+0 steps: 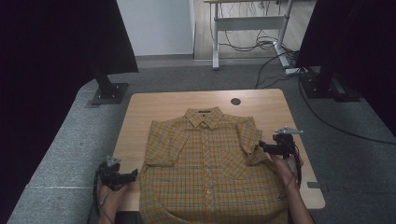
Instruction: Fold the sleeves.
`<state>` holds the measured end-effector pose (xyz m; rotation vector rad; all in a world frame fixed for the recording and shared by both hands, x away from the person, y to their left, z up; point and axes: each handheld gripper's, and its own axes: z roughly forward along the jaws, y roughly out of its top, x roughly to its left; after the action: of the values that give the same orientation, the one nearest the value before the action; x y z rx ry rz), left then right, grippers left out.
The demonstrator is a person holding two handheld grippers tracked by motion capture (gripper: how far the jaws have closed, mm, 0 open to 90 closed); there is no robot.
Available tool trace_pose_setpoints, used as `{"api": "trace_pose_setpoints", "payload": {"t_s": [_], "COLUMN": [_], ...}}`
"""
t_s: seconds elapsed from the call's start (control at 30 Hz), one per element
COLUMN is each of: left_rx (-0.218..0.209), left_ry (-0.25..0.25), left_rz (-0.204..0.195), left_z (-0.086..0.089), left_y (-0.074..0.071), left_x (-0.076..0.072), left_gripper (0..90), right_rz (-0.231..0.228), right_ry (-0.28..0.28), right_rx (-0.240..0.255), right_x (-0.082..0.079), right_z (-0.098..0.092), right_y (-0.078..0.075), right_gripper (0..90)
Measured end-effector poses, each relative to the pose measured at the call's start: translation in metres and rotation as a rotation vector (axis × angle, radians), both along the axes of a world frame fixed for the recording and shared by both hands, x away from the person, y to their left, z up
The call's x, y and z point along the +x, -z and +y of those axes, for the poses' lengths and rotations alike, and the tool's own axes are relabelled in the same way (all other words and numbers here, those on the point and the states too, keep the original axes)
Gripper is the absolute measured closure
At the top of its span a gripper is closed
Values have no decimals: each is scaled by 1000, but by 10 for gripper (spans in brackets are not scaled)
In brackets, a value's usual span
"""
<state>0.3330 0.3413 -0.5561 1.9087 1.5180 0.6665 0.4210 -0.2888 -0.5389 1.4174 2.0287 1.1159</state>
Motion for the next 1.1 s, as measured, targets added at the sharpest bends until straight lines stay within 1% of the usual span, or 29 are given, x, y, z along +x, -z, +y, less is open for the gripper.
{"api": "trace_pose_setpoints", "payload": {"t_s": [0.03, 0.07, 0.13, 0.2, 0.4, 0.63, 0.73, 0.8, 1.0, 1.03, 1.1], "left_rx": [0, 0, 0, 0, 0, 1, 1, 1, 1, 1, 0], "left_ry": [0, 0, 0, 1, 5, 7, 7, 7, 7, 7, 6], "left_rz": [0, 0, 0, 0, 0, 0, 1, 1, 1, 1, 0], "left_z": [0, 0, 0, 0, -1, -1, -2, -2, -2, -2, -3], "left_y": [0, 0, 0, 0, 0, 0, 0, 0, 0, 0, 0], "left_x": [0, 0, 0, 0, 0, 1, 1, 1, 1, 1, 1], "left_gripper": [0, 0, 0, 0, 0, 0, 0, 0, 0, 0, 0], "right_rz": [28, 28, 51, 62, 73, 74, 67, 56, 15, 15, -10], "right_ry": [-9, -9, -20, -27, -42, -81, -90, -100, -126, -126, -150], "right_rx": [-4, -4, -12, -18, -23, -37, -39, -47, -92, -92, -84], "right_x": [0, 0, 1, 1, 4, 3, 2, 3, 3, 3, 2], "right_z": [-1, -1, 0, 1, 7, 16, 21, 28, 49, 49, 60], "right_y": [7, 7, 12, 15, 18, 16, 14, 12, 7, 7, 3], "right_gripper": [228, 228, 223, 219, 211, 208, 205, 204, 199, 199, 201]}}
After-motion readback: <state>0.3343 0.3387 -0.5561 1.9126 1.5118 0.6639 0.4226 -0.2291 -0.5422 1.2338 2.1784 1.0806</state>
